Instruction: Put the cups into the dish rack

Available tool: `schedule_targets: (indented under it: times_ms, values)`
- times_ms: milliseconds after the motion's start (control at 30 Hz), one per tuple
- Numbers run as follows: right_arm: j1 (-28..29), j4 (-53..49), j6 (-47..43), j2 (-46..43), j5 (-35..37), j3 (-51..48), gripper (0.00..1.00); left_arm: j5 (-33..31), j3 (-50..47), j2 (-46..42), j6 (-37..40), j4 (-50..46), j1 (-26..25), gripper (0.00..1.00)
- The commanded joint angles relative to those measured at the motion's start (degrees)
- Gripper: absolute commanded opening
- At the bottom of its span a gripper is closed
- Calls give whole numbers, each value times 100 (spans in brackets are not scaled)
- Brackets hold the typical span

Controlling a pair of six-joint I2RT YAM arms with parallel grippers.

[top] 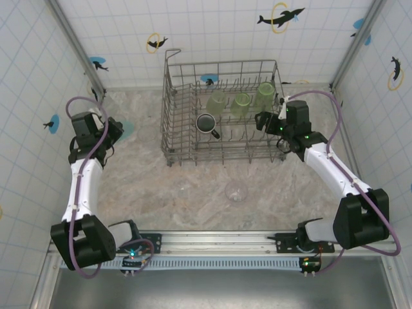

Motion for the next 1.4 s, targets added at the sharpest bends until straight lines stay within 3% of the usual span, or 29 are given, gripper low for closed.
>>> schedule_targets:
  times_ms: [0,133,400,633,1100,1367]
  values:
    - [31,182,38,61,-87,25,100,822,-175,-55,-454,931,50,0]
    - [31,344,117,55,-203,-42,100,1518,-264,59,-889,1639,52,0]
    - [171,345,100,186,-401,33,100,1713,-264,-60,-1337,2370,50,0]
    - [330,467,-59,261,-711,93,100,2235,-685,-69,-2468,3731,-82,0]
    - [379,327,-26,336,-564,314,100,2162,144,577,-2704,4183,-1392,0]
    - [181,633,419,261,-1049,420,100,2245,555,1027,-2917,4681,-1994,0]
